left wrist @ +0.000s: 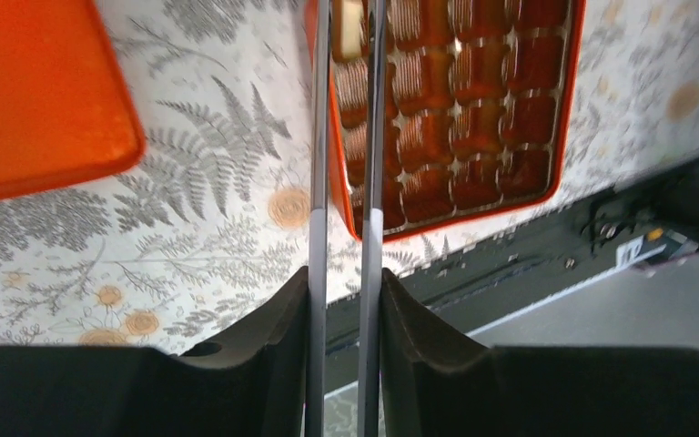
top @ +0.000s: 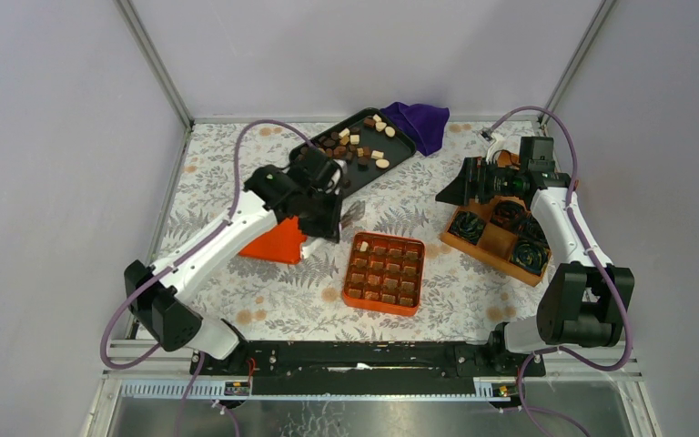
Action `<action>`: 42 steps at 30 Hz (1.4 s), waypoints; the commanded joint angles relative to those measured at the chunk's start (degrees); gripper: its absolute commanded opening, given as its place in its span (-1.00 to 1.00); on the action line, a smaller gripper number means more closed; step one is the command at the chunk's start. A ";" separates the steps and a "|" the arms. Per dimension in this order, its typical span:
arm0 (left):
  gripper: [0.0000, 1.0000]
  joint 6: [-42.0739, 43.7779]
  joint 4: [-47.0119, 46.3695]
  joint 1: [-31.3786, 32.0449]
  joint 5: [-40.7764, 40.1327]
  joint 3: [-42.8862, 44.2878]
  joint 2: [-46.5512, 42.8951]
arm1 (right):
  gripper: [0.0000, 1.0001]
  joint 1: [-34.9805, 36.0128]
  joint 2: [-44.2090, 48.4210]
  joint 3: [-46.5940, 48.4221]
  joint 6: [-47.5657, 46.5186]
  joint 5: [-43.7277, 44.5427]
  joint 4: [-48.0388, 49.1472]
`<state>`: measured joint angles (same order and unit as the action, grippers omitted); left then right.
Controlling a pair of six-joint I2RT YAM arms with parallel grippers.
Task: Pack the chocolate
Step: Place the fake chocolate in the packing box, then pick up the fake chocolate from the plate.
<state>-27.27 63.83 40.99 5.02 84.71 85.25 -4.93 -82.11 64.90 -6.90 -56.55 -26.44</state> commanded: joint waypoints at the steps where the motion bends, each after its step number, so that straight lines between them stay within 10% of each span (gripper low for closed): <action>1: -0.35 3.31 -6.70 -6.56 1.96 3.14 -1.14 | 0.99 -0.17 1.16 -0.05 -0.99 -1.20 1.03; 11: -0.34 9.64 -13.76 -22.09 5.31 9.13 9.61 | 0.99 -0.17 1.63 -0.32 -1.02 -1.19 1.52; 42: -0.21 14.96 -6.88 -20.47 4.86 22.74 30.54 | 0.99 -0.17 0.28 0.12 -1.12 -1.45 1.47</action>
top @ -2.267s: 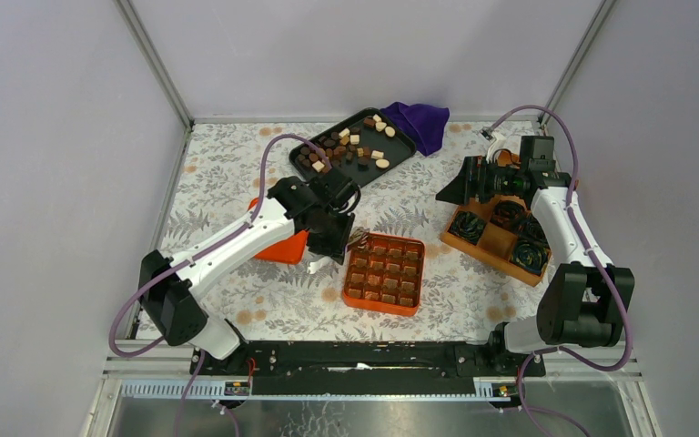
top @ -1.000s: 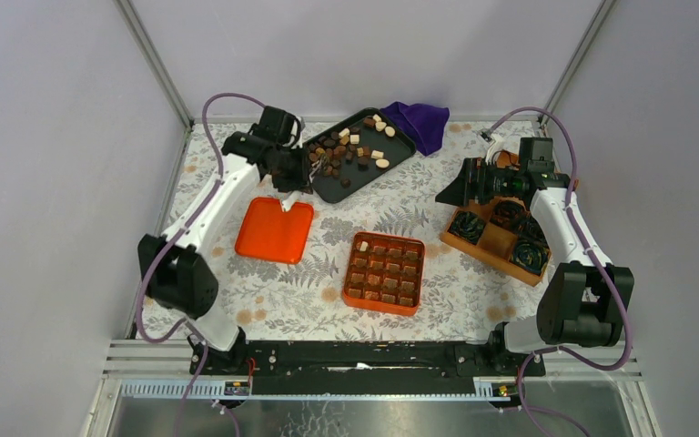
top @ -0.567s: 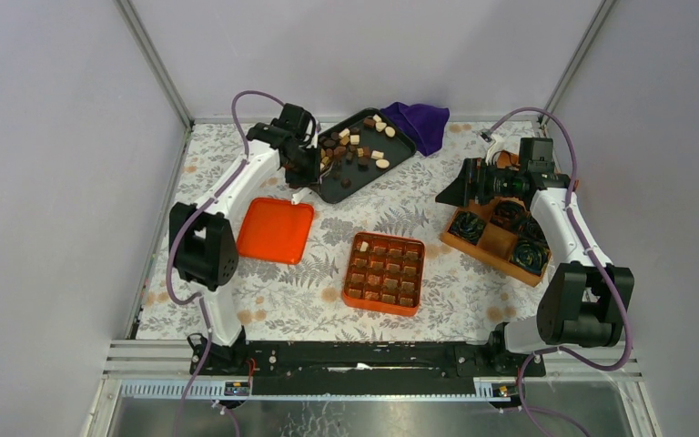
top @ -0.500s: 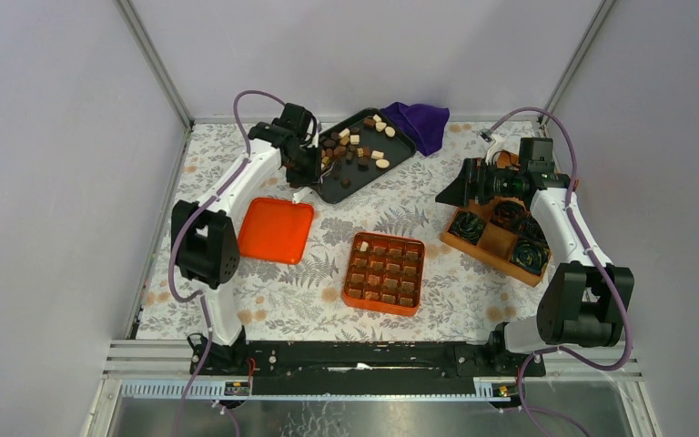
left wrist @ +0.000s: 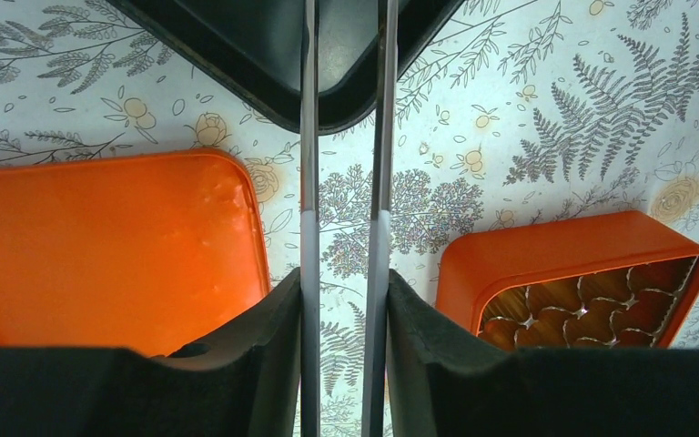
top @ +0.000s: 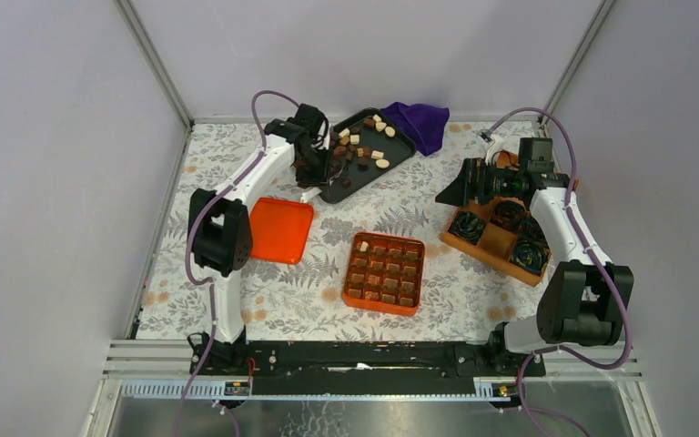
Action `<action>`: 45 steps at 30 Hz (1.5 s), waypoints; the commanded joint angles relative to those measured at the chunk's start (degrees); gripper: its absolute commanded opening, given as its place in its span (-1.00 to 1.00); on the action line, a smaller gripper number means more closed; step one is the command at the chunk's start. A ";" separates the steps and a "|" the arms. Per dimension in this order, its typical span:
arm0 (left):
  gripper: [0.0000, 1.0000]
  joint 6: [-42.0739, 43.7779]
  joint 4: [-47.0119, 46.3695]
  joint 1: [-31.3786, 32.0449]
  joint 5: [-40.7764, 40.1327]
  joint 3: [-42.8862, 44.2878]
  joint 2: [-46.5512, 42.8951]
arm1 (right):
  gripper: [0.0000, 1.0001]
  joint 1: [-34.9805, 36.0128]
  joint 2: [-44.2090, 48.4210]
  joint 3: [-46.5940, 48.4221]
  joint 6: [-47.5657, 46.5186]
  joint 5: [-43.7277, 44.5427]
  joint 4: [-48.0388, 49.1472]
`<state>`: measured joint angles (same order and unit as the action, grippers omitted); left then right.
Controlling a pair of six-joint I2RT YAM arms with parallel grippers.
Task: Pack the chocolate
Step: Pick up the fake chocolate from the plate.
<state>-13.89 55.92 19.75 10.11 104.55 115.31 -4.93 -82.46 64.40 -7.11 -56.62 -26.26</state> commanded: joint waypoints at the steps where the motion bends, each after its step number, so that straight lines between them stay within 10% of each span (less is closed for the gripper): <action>1: -0.20 1.66 1.04 1.03 -0.18 3.08 0.73 | 0.99 -0.17 0.63 0.64 -0.89 -1.37 1.30; 45: -0.20 1.47 9.86 5.10 -7.75 10.06 6.43 | 0.99 -0.17 0.87 0.29 -0.46 -2.29 1.83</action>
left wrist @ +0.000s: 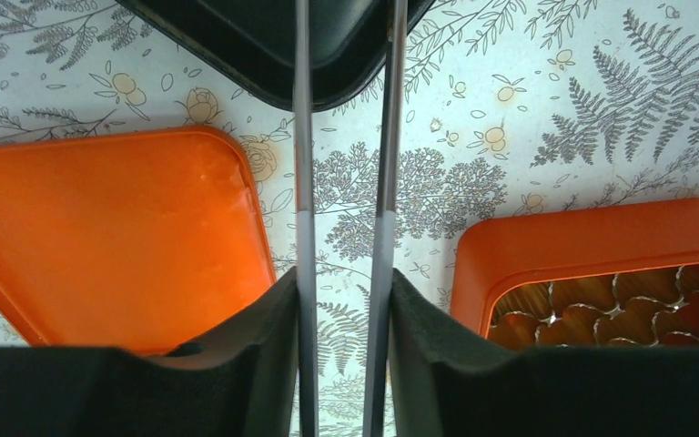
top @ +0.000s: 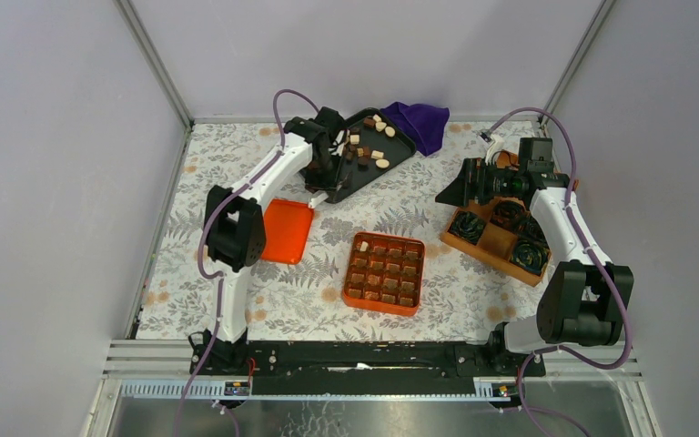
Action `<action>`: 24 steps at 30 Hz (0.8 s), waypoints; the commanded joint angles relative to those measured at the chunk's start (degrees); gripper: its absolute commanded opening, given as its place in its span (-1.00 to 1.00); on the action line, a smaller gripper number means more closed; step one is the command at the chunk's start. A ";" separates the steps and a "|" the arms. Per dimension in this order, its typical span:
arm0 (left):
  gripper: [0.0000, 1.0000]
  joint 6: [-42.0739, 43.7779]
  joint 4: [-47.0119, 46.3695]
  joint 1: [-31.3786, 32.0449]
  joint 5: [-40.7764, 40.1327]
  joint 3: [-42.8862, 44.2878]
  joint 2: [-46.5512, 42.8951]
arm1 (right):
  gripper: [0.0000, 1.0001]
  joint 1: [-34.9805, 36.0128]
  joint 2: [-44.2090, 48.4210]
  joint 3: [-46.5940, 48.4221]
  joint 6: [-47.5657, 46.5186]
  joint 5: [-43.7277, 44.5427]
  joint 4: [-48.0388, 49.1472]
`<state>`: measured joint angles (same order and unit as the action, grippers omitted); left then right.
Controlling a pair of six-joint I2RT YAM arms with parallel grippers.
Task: Pack the chocolate
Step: Pick up the fake chocolate from the plate.
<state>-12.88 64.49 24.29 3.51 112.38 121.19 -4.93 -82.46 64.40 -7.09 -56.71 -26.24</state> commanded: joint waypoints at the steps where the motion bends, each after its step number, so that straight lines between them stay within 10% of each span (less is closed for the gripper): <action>1: -0.30 0.30 1.32 0.55 -1.14 2.31 0.47 | 0.99 -0.17 0.92 0.24 -0.47 -2.06 1.81; 8: -0.91 -0.37 1.71 0.58 -1.65 3.74 -1.08 | 0.99 -0.17 1.23 0.11 -0.55 -1.82 1.63; 24: -1.00 -1.91 -0.56 0.58 -0.86 2.32 -7.56 | 0.99 -0.17 1.50 0.02 -0.75 -1.65 1.37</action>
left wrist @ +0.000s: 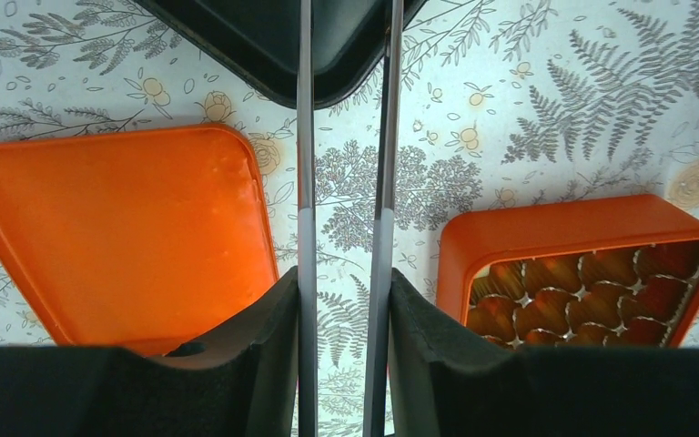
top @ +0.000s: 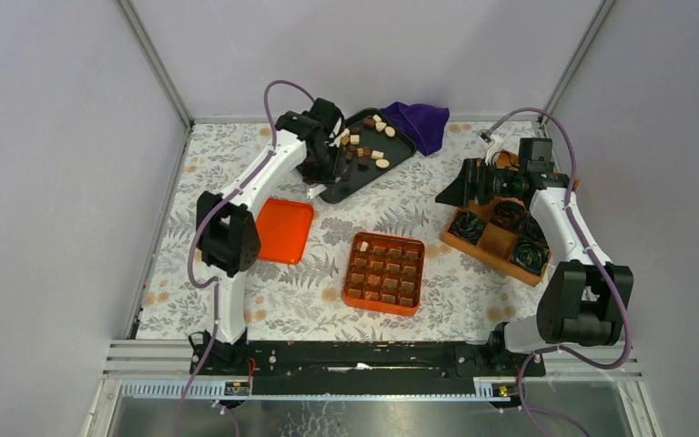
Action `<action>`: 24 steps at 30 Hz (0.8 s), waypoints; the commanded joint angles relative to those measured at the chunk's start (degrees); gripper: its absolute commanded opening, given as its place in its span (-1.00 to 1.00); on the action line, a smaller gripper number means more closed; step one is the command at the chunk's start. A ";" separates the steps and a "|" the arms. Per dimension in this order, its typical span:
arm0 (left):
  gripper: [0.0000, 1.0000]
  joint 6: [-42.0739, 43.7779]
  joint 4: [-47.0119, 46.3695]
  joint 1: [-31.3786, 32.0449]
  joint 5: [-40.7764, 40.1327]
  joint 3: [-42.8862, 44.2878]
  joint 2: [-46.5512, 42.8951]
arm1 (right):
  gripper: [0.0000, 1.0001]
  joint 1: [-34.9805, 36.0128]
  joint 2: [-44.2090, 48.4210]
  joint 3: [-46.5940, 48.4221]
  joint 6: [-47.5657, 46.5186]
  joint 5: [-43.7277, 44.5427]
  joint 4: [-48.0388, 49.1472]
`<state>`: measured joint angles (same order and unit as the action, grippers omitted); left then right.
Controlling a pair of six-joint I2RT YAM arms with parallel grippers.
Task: Pack the chocolate
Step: Pick up the fake chocolate from the plate, then place the fake chocolate in the packing box.
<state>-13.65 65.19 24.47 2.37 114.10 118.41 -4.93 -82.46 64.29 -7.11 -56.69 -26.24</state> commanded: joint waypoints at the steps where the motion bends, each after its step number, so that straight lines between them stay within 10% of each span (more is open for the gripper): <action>1: -1.00 -1.34 -1.43 0.44 0.51 0.08 -5.53 | 0.99 -0.17 1.51 0.20 -0.71 -1.67 1.34; 24: -1.00 -13.71 -6.19 14.47 13.73 -26.51 -33.81 | 0.99 -0.17 -0.47 1.05 -0.49 -2.26 1.32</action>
<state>-23.46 62.15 36.97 13.15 90.17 88.90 -4.93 -82.56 64.27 -7.11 -56.71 -26.24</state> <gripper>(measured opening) 0.407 0.994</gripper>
